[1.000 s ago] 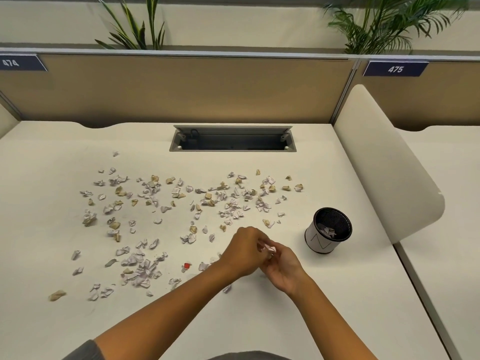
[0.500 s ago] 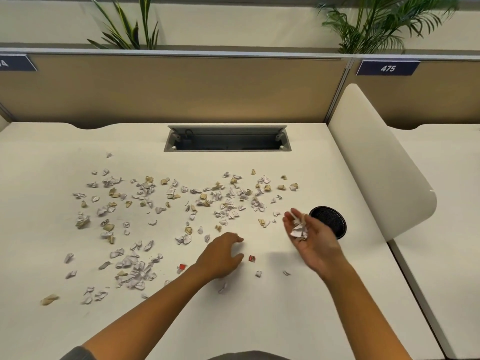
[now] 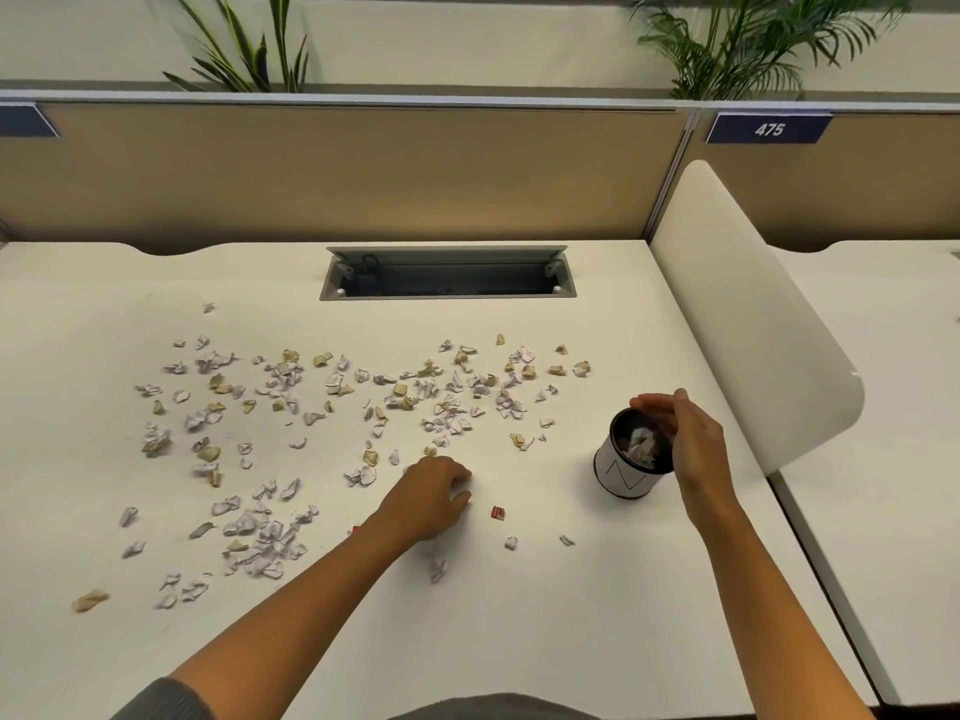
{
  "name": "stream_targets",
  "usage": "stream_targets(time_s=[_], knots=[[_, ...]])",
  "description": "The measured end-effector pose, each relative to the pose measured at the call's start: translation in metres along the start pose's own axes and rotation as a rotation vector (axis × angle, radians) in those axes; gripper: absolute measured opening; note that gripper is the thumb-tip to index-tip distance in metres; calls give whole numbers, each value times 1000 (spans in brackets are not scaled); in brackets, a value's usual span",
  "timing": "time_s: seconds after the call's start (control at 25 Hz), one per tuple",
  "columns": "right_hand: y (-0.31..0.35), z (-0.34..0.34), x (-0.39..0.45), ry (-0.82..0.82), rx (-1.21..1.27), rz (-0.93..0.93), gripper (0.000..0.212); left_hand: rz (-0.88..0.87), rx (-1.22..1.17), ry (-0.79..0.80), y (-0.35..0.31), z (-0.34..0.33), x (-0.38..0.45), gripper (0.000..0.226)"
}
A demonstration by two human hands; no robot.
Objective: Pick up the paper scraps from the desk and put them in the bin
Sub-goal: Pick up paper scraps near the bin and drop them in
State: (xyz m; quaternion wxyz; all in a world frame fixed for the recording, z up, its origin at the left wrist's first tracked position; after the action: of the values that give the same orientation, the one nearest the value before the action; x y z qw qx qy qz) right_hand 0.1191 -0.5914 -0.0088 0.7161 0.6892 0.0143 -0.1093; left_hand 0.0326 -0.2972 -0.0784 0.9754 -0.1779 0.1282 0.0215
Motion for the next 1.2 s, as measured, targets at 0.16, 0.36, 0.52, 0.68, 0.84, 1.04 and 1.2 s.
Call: stream_targets(time_s=[0.16,0.36,0.52,0.68,0.84,1.04,1.2], knots=[[2,4,-3,1,-12,47,38,5,60,15,-4,-3,-1,33],[12,-14,-22,187,-107,177,19,-21,79,53,-30,-13,-6,54],[-2,-42,-42,540,-354,110,11,-202,17,156,-56,-35,-18,75],[-39,-51,-58,634,-742,-28,24,-267,119,112,-61,-43,-20,44],[-59,-49,-64,623,-1034,6,35,-354,227,71,-59,-43,-20,25],[-69,-50,-68,609,-1047,90,25,-362,258,52,-58,-44,-21,19],[-74,-55,-71,555,-1006,112,9,-350,240,51,-59,-42,-24,20]])
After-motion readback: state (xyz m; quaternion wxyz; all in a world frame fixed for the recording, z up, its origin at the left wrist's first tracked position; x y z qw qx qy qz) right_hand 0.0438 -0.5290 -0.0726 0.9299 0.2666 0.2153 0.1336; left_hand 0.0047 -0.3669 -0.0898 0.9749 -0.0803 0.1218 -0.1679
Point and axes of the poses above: each hand's wrist, its own x-axis towards the middle knuckle, its own z-axis out of the back of the hand, y = z × x, the point moved 4 cm from there along x, towards the middle knuckle, and after that the axes turned 8 degrees about x, right-handed, at the moved point
